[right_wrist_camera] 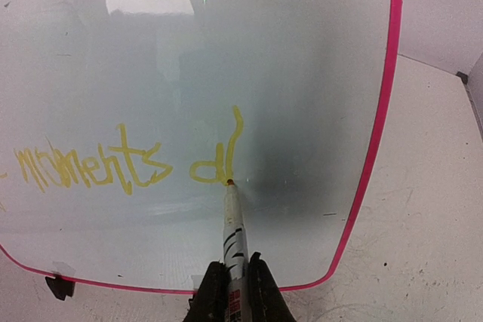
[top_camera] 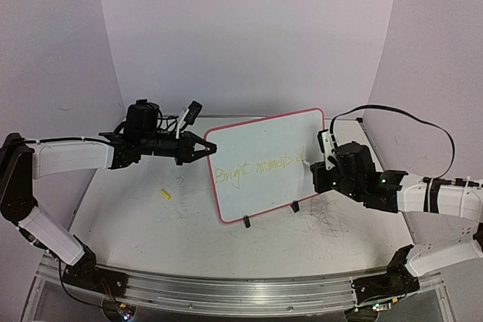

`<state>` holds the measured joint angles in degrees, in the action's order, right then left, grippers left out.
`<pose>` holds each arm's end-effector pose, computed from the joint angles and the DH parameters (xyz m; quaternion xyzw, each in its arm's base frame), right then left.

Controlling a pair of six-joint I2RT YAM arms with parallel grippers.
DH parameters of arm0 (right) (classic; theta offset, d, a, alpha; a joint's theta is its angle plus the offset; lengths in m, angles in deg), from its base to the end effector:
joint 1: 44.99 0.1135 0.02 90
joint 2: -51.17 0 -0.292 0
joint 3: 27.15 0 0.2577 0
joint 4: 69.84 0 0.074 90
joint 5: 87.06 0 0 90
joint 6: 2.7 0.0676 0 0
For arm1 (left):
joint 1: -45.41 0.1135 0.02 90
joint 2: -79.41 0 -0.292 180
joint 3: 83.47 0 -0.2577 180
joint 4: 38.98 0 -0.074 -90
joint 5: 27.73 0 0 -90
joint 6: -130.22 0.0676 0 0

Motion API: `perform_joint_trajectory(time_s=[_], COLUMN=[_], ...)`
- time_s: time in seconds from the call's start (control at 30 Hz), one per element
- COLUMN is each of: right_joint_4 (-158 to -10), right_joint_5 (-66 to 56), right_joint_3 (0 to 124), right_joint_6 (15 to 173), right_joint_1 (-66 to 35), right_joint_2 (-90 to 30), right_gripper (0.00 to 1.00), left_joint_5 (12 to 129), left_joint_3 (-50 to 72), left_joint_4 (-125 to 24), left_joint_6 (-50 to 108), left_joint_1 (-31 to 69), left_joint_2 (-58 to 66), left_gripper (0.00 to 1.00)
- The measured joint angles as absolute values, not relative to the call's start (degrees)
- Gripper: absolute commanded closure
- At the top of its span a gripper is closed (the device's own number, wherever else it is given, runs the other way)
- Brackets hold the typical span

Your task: Write a sentence on the whiteboard

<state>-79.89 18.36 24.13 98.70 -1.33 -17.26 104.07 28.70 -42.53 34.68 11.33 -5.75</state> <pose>0.2169 0.1821 0.2454 -0.1678 0.8320 0.1371 0.5108 0.2709 -0.2377 0.2834 0.3858 0.6957 -0.4560 0.3990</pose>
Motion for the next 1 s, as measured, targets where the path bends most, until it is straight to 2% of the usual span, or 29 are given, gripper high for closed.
perform_joint_trajectory(time_s=[1.0], right_joint_4=[-78.5], right_joint_5=[19.7], right_joint_3=[24.5], right_joint_6=[96.9], right_joint_1=[-1.6], right_joint_2=[-17.3], right_gripper=[1.0], left_joint_5=[104.0], left_joint_3=[28.7], left_joint_4=[-42.6], left_joint_6=[34.7], left_joint_1=[11.3], left_joint_2=[-5.8], left_gripper=[1.0])
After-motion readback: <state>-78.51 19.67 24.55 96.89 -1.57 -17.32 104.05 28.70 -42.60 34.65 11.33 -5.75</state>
